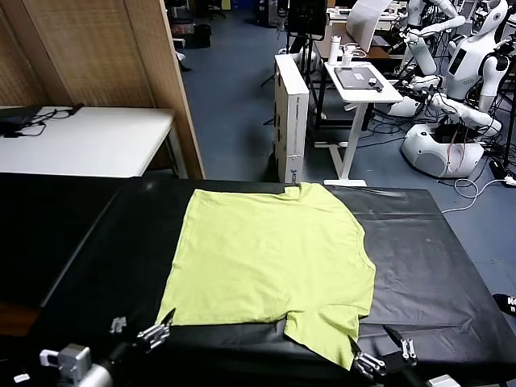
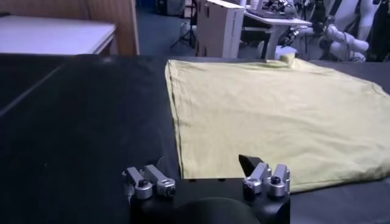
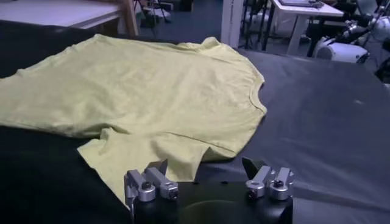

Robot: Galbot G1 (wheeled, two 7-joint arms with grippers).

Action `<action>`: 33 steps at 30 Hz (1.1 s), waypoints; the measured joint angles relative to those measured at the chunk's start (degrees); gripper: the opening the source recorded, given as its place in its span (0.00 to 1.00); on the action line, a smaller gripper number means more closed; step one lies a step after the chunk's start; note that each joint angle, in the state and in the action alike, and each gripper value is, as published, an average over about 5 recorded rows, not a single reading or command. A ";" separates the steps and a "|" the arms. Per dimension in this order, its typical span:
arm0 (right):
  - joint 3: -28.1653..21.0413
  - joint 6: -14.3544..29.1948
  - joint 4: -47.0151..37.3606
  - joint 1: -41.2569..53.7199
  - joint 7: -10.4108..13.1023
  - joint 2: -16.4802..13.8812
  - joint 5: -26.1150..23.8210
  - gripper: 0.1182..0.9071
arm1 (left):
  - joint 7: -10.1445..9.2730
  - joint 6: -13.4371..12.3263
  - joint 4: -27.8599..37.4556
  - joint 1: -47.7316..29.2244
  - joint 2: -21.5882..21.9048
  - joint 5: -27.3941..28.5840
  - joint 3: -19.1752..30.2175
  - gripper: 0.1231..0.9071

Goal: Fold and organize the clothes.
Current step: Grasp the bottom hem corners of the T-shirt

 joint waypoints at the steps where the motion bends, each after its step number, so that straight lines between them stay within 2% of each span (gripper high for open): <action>1: -0.13 -0.01 -0.02 0.08 0.00 0.10 -0.12 1.00 | -0.02 -0.03 0.12 0.00 -0.06 0.16 0.02 1.00; 8: -1.87 -0.08 -0.49 0.41 -0.33 0.98 -1.63 1.00 | -0.28 -0.22 1.46 0.33 -0.55 1.53 0.21 0.99; 17: -3.29 -0.08 -1.53 0.67 -0.61 1.58 -2.12 1.00 | -0.44 -0.38 1.77 1.51 -1.38 1.96 0.63 0.90; 20: -3.69 -0.05 -1.85 0.75 -0.82 1.78 -2.38 0.95 | -0.67 -0.41 1.76 1.53 -1.47 1.96 0.62 0.83; 23: -3.96 0.07 -2.00 0.68 -1.17 2.02 -2.80 0.78 | -0.85 -0.42 1.73 1.53 -1.48 1.95 0.59 0.69; 31: -3.88 0.23 -1.82 0.72 -1.29 2.28 -2.88 0.12 | -0.84 -0.42 1.71 1.56 -1.27 2.09 0.56 0.11; 33: -3.85 0.23 -1.77 0.68 -1.32 2.27 -2.88 0.05 | -0.80 -0.42 1.67 1.52 -1.18 2.10 0.55 0.04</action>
